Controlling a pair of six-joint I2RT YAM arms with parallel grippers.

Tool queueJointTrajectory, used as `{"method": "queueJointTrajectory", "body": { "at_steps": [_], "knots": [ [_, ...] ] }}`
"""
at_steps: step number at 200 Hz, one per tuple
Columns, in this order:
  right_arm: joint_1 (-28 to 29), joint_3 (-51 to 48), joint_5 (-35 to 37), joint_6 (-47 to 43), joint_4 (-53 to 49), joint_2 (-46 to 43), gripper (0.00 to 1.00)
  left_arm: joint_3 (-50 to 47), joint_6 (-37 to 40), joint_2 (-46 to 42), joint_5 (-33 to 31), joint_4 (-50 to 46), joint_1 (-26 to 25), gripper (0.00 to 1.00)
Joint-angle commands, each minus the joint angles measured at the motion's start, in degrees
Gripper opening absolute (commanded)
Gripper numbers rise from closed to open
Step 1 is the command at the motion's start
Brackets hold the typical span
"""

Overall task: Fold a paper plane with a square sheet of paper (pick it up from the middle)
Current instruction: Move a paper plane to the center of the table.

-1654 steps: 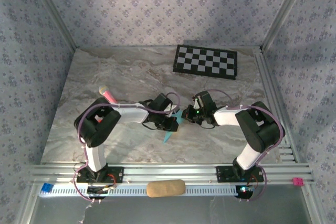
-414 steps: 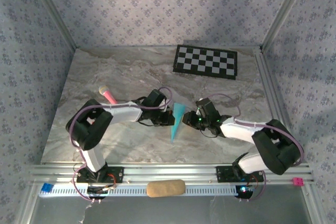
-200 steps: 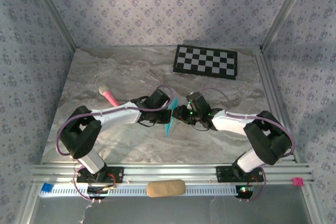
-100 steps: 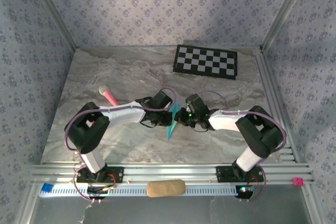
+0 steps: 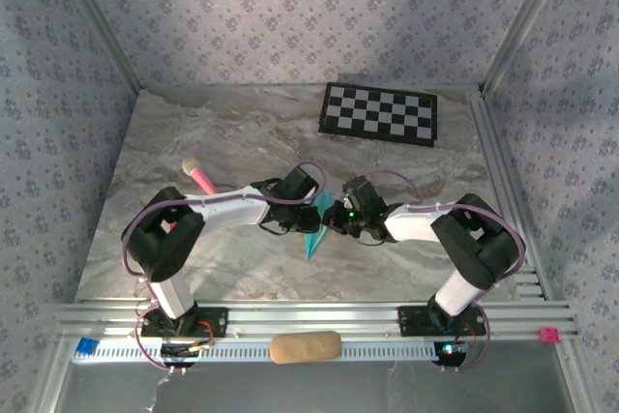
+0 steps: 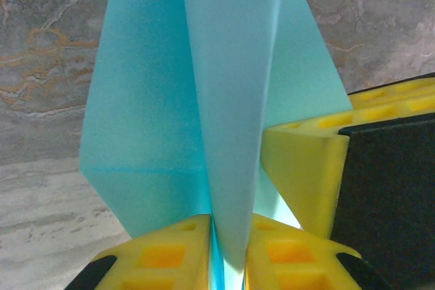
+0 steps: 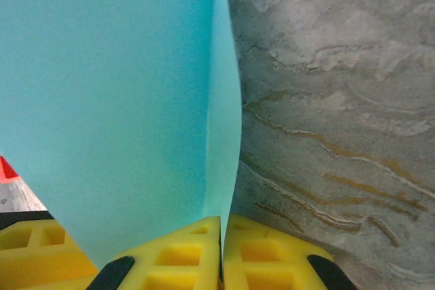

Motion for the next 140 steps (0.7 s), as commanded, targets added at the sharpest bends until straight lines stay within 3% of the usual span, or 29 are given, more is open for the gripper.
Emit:
{"method": "queueJointTrajectory", "body": {
  "at_steps": [1,140],
  "knots": [
    [-0.44,-0.59,-0.61,1.04,0.54,0.73,0.09,1.49,0.17,1.37,0.70,-1.21,-0.36,0.20],
    [-0.64,-0.68,-0.35,1.12,-0.10,0.13,0.08,2.35,0.29,3.68,2.17,-0.80,-0.61,0.16]
  ]
}}
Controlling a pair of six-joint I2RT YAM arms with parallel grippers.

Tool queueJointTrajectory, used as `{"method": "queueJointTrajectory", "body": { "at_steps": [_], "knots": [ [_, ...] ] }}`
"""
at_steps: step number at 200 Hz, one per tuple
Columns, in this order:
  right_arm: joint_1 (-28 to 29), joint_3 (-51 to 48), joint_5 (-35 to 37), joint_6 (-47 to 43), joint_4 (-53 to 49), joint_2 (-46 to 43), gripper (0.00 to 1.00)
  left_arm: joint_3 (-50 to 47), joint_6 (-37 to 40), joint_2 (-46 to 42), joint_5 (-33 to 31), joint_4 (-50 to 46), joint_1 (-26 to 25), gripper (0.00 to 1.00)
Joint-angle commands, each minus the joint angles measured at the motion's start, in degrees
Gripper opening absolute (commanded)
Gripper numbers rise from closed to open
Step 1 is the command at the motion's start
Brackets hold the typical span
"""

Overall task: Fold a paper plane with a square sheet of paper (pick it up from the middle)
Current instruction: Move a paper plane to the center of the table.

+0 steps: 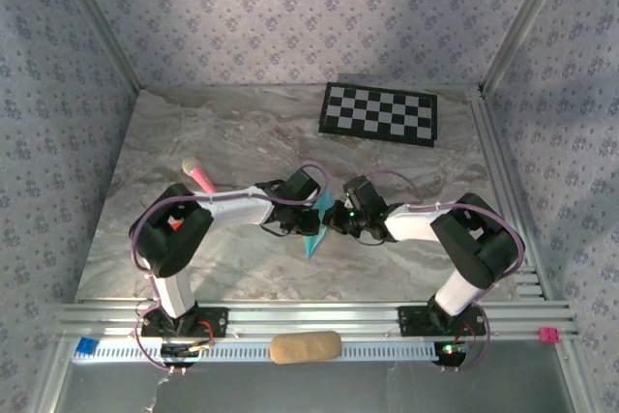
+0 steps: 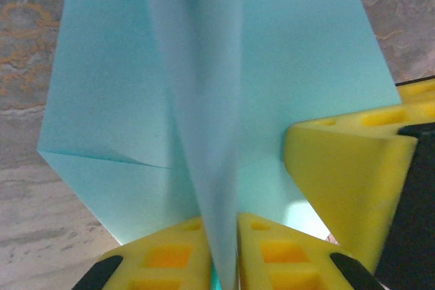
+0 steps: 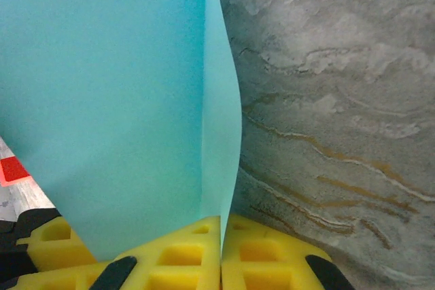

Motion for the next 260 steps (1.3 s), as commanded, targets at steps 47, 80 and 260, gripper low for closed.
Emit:
{"method": "queueJointTrajectory", "body": {
  "at_steps": [47,80,260],
  "knots": [
    [-0.24,-0.83,-0.17,0.69,-0.26,-0.13,0.08,1.88,-0.15,1.19,2.18,-0.43,-0.49,0.09],
    [-0.42,-1.10,0.64,0.16,-1.40,-1.84,0.15,1.97,-0.85,0.06,0.02,-1.80,-0.50,0.04],
    [-5.07,-5.93,6.73,-3.11,-15.46,-21.74,0.37,12.47,-4.37,6.28,-16.63,-19.74,-0.29,0.07]
  ]
}}
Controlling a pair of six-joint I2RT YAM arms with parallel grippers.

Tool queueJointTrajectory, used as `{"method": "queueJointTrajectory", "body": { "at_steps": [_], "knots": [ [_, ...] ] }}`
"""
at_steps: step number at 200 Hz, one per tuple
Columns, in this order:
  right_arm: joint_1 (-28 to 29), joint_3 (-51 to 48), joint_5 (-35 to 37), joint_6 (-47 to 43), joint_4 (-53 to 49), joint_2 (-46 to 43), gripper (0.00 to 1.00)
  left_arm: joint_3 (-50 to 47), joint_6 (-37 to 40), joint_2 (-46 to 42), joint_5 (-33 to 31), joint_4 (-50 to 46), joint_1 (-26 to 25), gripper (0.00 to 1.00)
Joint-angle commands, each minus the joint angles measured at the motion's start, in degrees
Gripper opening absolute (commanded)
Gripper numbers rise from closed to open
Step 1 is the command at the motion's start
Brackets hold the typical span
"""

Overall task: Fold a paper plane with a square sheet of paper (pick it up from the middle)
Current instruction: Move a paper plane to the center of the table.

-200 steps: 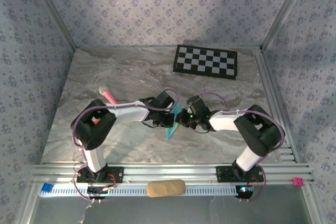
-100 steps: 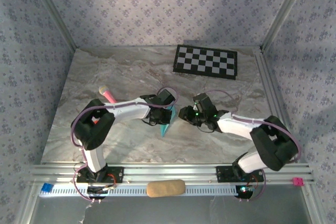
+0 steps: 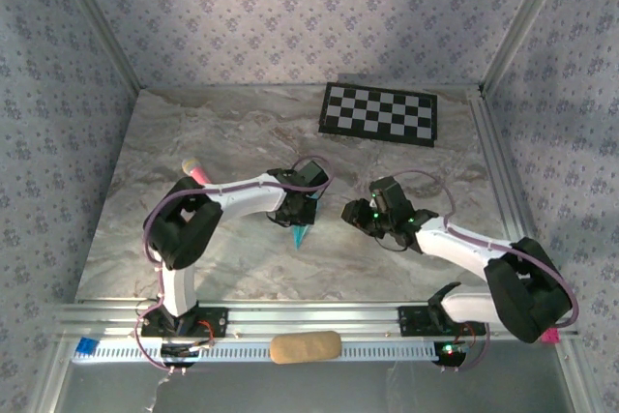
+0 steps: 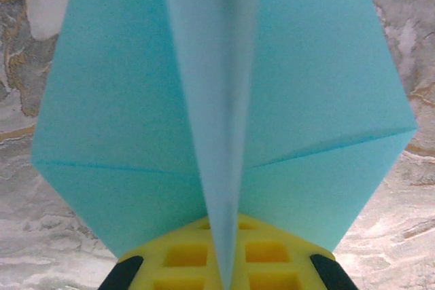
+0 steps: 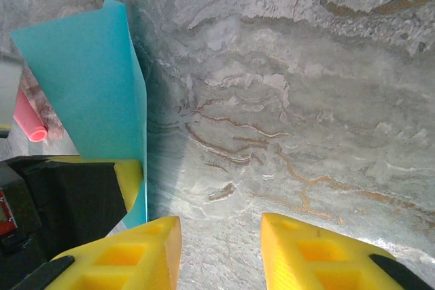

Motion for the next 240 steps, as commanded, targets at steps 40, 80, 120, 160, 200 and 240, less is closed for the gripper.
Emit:
{"method": "queueJointTrajectory", "body": {
  "at_steps": [40,80,120,160,200,240],
  "knots": [
    [-0.27,-0.84,0.94,-0.88,-1.40,-0.60,0.37,0.95,-1.53,1.43,-0.09,-2.18,-0.16,0.11],
    [-0.23,-0.97,0.80,-0.85,-1.32,-0.46,0.37,1.54,-1.88,2.76,-0.20,-2.59,-0.17,0.14],
    [-0.24,-0.91,0.60,-1.01,-1.30,-0.75,0.37,2.57,-3.11,5.10,-1.00,-3.25,-0.17,0.17],
    [-0.49,-0.91,0.60,-1.38,-1.80,-1.41,0.37,3.84,-4.25,7.21,-1.01,-2.75,-0.16,0.27],
    [-1.11,-1.64,0.58,-1.58,-2.25,-2.72,0.38,4.82,-5.93,9.10,-1.61,-2.41,-0.22,0.38],
    [-2.31,-2.05,-0.09,-2.20,-3.25,-4.63,0.38,5.21,-8.24,9.00,-3.64,-2.87,-0.35,0.38]
  ]
}}
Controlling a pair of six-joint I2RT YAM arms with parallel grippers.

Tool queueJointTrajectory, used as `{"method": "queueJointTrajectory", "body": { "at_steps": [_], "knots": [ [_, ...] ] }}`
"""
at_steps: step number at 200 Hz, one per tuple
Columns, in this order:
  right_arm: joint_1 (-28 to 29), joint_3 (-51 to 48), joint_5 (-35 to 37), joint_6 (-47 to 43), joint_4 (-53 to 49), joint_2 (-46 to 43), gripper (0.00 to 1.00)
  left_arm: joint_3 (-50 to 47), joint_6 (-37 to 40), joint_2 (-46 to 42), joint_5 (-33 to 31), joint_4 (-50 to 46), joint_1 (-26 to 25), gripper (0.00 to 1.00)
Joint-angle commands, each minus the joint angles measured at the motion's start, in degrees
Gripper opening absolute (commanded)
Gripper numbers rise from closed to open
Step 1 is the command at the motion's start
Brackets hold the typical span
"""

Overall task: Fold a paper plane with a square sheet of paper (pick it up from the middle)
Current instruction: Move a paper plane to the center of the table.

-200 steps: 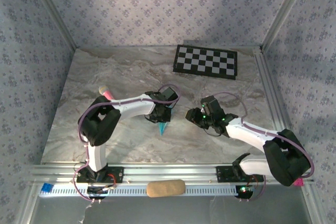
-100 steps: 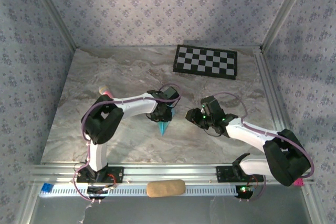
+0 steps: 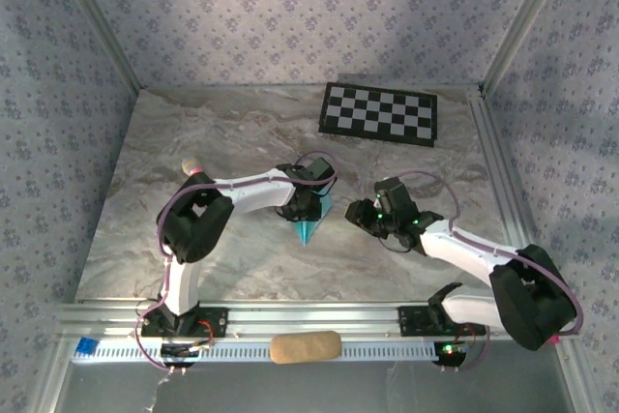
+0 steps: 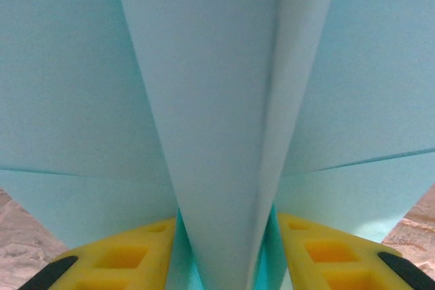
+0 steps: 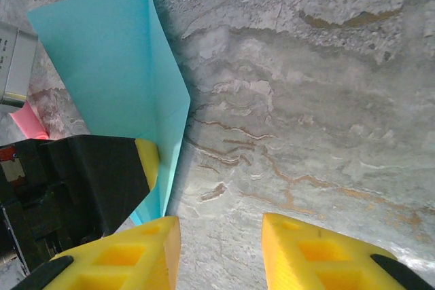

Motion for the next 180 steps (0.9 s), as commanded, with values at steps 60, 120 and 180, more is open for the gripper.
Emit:
{"method": "queueJointTrajectory", "body": {
  "at_steps": [60,120,180],
  "knots": [
    [-1.76,-1.30,-0.08,-2.08,-3.58,-4.87,0.36,2.54,-3.13,2.72,-4.90,-2.55,-1.91,0.39],
    [-1.82,-1.97,0.11,-1.81,-4.29,-6.88,0.35,2.17,-4.32,-0.89,-5.23,-2.55,-2.10,0.42],
    [-2.00,-2.59,0.89,-1.63,-4.94,-8.09,0.35,0.14,-4.61,-4.08,-5.50,-0.83,-2.27,0.48]
  ]
}}
